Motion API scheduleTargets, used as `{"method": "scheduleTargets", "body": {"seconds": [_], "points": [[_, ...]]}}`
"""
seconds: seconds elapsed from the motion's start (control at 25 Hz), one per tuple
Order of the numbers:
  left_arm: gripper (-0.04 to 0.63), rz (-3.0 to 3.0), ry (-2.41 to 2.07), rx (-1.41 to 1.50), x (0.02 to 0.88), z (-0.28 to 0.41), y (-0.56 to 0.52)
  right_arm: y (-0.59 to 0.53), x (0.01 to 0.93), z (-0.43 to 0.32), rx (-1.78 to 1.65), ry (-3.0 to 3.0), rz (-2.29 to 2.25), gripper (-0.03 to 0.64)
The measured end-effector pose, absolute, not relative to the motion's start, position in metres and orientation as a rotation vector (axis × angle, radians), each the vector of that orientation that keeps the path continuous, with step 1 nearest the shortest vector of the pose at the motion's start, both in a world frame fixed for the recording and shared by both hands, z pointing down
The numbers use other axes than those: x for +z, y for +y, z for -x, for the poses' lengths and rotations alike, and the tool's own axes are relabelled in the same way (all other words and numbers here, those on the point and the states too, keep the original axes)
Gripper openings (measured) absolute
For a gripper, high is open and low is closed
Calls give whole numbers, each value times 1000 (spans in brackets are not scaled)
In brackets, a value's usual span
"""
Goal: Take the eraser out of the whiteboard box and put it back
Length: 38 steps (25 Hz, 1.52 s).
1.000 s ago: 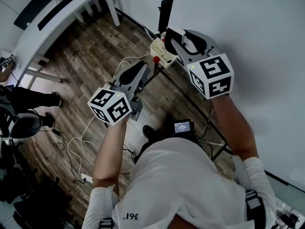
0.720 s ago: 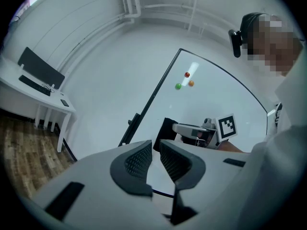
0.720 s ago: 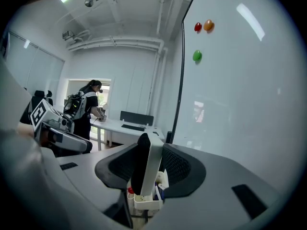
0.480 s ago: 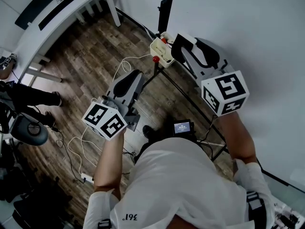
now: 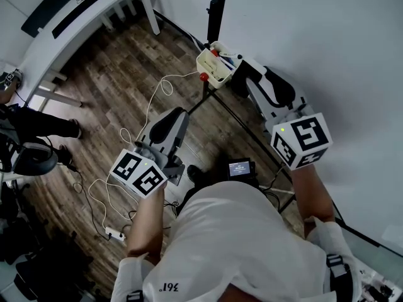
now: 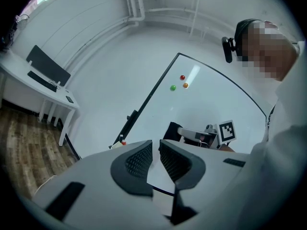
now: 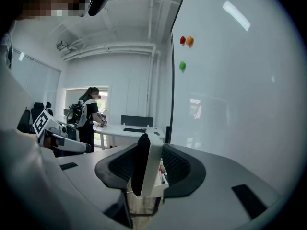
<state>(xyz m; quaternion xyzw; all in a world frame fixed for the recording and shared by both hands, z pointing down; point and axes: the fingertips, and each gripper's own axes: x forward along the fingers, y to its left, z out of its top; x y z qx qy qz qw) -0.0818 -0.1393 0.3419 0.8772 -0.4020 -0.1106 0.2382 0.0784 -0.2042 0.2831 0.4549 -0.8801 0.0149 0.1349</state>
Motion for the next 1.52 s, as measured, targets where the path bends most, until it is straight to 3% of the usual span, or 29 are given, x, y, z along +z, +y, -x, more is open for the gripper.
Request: {"method": "scheduleTargets", "body": {"seconds": [1.52], "points": [[51, -2320, -1056, -204, 394, 71, -71, -141, 354, -108, 268, -2478, -1292, 173]]}}
